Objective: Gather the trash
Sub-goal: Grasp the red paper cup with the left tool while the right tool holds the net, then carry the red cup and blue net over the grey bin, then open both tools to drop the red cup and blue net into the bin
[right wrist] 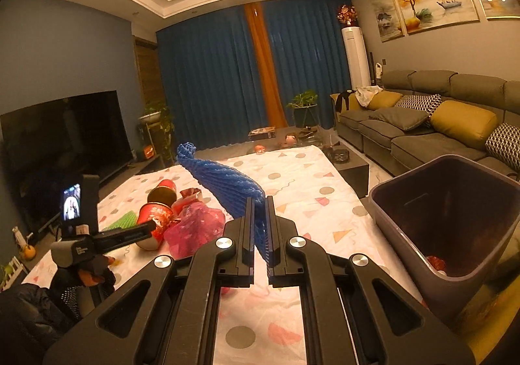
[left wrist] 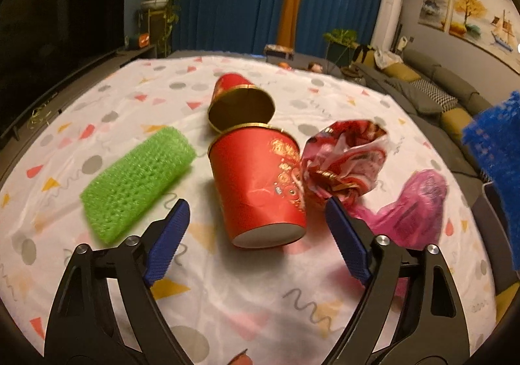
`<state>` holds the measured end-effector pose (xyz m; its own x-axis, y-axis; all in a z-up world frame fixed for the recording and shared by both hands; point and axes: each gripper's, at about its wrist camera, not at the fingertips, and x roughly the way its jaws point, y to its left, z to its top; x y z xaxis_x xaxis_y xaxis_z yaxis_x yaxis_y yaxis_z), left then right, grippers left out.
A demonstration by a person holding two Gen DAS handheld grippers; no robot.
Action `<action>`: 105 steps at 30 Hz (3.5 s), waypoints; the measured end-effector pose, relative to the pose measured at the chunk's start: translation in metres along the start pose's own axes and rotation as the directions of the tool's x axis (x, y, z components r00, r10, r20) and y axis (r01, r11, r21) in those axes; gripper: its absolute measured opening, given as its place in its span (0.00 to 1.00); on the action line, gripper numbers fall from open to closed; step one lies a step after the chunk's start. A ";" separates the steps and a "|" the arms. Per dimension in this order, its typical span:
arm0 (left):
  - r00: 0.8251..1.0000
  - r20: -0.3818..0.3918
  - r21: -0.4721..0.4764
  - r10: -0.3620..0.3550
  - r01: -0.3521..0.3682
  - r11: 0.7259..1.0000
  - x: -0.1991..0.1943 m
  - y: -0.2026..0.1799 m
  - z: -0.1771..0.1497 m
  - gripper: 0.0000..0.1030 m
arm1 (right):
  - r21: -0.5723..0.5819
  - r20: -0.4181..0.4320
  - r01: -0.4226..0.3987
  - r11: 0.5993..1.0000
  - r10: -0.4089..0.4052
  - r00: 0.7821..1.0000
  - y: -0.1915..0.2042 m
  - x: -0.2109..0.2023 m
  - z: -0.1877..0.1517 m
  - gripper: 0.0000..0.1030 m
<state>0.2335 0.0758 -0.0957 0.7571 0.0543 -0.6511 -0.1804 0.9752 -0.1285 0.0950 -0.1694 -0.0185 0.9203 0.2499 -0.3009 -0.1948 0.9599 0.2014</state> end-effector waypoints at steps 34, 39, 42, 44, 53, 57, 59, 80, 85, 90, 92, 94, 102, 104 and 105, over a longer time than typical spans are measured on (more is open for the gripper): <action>0.967 0.146 0.039 -0.211 0.207 0.978 -0.101 -0.022 -0.013 0.56 | 0.004 0.045 0.031 1.000 -0.031 0.998 -0.011 -0.022 0.011 0.06; 0.955 0.152 0.087 -0.253 0.242 0.966 -0.112 -0.047 -0.016 0.56 | 0.021 0.061 0.049 0.999 -0.050 0.997 -0.022 -0.031 0.012 0.06; 0.948 0.150 0.115 -0.280 0.264 0.958 -0.113 -0.061 -0.016 0.56 | 0.036 0.068 0.065 0.997 -0.067 0.995 -0.032 -0.037 0.011 0.06; 0.944 0.147 0.134 -0.297 0.278 0.951 -0.115 -0.073 -0.016 0.56 | 0.044 0.073 0.076 0.996 -0.079 0.994 -0.039 -0.040 0.010 0.06; 0.908 0.117 0.223 -0.402 0.370 0.902 -0.115 -0.138 -0.022 0.56 | 0.081 0.089 0.153 0.985 -0.160 0.983 -0.072 -0.056 0.010 0.06; 0.883 0.104 0.270 -0.458 0.418 0.867 -0.116 -0.174 -0.026 0.56 | 0.103 0.094 0.204 0.973 -0.214 0.972 -0.093 -0.061 0.010 0.06; 0.870 0.098 0.291 -0.484 0.440 0.849 -0.116 -0.191 -0.027 0.56 | 0.113 0.094 0.235 0.965 -0.246 0.965 -0.103 -0.063 0.010 0.06; 0.810 -0.024 0.363 -0.585 0.553 0.750 -0.088 -0.295 -0.040 0.56 | 0.166 0.021 0.375 0.912 -0.384 0.923 -0.168 -0.047 -0.001 0.06; 0.806 -0.038 0.364 -0.591 0.562 0.742 -0.082 -0.302 -0.042 0.56 | 0.183 0.006 0.388 0.904 -0.395 0.919 -0.177 -0.044 -0.004 0.06; 0.798 -0.062 0.371 -0.599 0.576 0.728 -0.077 -0.311 -0.044 0.56 | 0.193 -0.009 0.400 0.896 -0.406 0.914 -0.181 -0.041 -0.005 0.06; 0.797 -0.070 0.375 -0.600 0.578 0.724 -0.077 -0.317 -0.047 0.56 | 0.195 -0.017 0.403 0.894 -0.408 0.913 -0.180 -0.041 -0.005 0.07; 0.798 -0.079 0.379 -0.597 0.578 0.723 -0.074 -0.320 -0.049 0.56 | 0.201 -0.027 0.406 0.892 -0.409 0.912 -0.184 -0.039 -0.006 0.07; 0.799 -0.110 0.385 -0.591 0.583 0.716 -0.065 -0.329 -0.051 0.56 | 0.208 -0.044 0.407 0.890 -0.407 0.912 -0.193 -0.036 -0.007 0.07; 0.799 -0.115 0.387 -0.590 0.583 0.714 -0.063 -0.330 -0.052 0.56 | 0.208 -0.048 0.409 0.888 -0.409 0.911 -0.194 -0.035 -0.008 0.07; 0.799 -0.118 0.387 -0.589 0.584 0.714 -0.062 -0.331 -0.052 0.56 | 0.211 -0.050 0.408 0.888 -0.407 0.912 -0.195 -0.035 -0.008 0.08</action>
<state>0.2135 -0.2616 -0.0517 0.6371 -0.5566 -0.5332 0.5561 0.8109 -0.1820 0.0978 -0.3642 -0.0548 0.9017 -0.1569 -0.4029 0.2743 0.9279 0.2525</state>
